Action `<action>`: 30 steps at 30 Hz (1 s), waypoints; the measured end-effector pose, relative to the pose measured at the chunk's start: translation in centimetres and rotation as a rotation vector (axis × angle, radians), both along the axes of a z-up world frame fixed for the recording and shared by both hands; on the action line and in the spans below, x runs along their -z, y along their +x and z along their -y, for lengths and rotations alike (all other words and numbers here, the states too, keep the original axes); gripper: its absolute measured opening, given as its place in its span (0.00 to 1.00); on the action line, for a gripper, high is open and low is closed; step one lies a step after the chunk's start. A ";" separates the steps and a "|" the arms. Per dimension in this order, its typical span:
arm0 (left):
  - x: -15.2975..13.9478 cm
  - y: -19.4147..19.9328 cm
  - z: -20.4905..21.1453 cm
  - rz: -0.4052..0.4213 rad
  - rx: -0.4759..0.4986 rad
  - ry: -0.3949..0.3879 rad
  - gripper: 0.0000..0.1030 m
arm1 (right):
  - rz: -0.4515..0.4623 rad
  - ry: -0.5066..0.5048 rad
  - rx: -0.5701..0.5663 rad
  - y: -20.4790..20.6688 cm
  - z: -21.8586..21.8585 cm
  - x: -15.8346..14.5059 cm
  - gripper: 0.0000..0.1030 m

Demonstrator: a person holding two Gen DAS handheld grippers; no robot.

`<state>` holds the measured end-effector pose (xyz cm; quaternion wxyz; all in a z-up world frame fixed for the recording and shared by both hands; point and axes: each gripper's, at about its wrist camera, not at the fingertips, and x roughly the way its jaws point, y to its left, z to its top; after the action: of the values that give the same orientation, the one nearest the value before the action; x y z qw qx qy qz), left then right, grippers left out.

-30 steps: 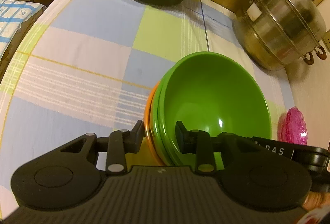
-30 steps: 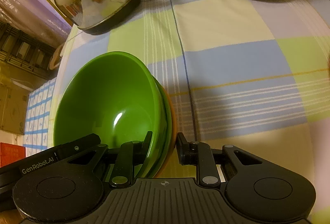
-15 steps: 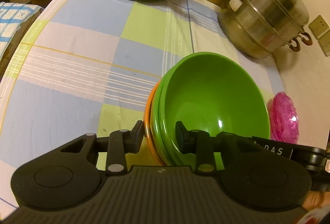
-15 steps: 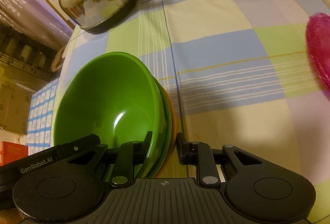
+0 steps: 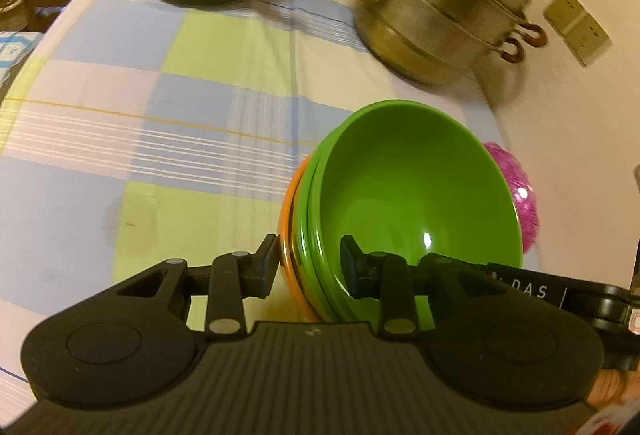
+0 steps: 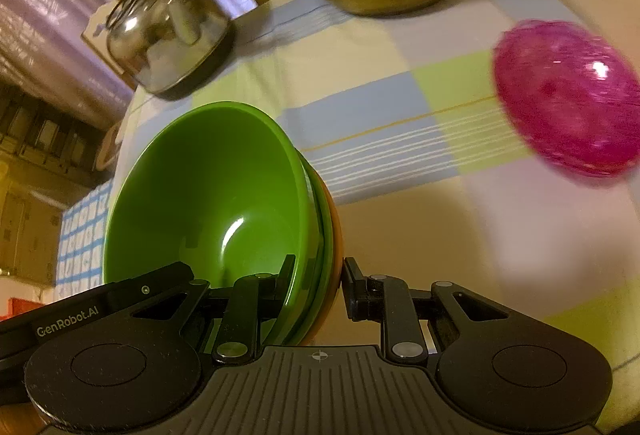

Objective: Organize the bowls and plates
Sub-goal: 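Carry the bowl stack with both grippers toward the pink glass dishes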

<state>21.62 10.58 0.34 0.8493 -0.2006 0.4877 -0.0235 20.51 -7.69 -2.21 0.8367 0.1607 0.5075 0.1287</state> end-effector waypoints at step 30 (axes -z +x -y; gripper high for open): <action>-4.0 6.0 17.1 0.041 0.245 -0.007 0.28 | 0.058 0.031 0.244 -0.5 17.9 -4.7 0.22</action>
<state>27.58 -6.54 4.34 0.8492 -0.1419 0.4910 -0.1326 19.99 -25.60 2.53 0.8579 0.2306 0.4576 0.0383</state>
